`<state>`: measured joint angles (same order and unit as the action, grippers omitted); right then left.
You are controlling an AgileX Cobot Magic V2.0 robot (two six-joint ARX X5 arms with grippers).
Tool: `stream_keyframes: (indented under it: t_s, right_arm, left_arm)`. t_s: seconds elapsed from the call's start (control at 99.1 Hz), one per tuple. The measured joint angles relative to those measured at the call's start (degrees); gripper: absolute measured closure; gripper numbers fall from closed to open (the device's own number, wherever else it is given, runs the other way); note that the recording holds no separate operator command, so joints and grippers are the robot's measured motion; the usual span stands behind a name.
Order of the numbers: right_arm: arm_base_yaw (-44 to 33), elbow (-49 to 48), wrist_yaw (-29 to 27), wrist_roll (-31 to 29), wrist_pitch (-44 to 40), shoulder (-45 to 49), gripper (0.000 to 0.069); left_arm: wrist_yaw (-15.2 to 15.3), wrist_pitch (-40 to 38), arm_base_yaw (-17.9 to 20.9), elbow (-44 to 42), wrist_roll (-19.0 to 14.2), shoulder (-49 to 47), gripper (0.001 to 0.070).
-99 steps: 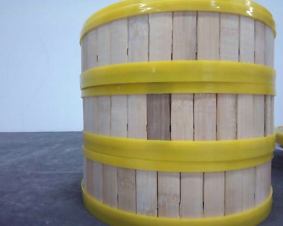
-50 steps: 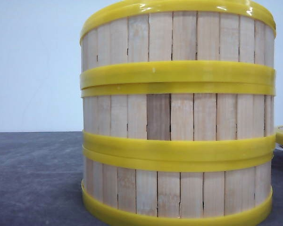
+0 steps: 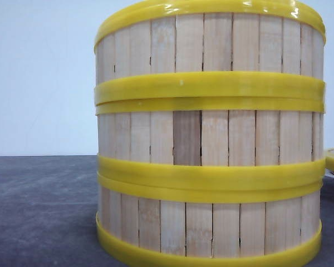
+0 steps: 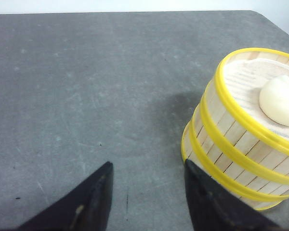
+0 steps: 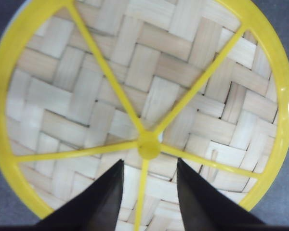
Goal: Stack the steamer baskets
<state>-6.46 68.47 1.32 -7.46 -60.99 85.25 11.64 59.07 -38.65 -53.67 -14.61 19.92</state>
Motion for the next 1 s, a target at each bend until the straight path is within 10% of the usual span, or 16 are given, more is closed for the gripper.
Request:
stream_keyframes:
  t_s: [0.999]
  right_arm:
    - [-0.3,0.0,0.2,0.2,2.6,2.6,0.0609]
  left_arm:
    - [0.0,0.7,0.0,0.0,0.0,0.0,0.0438]
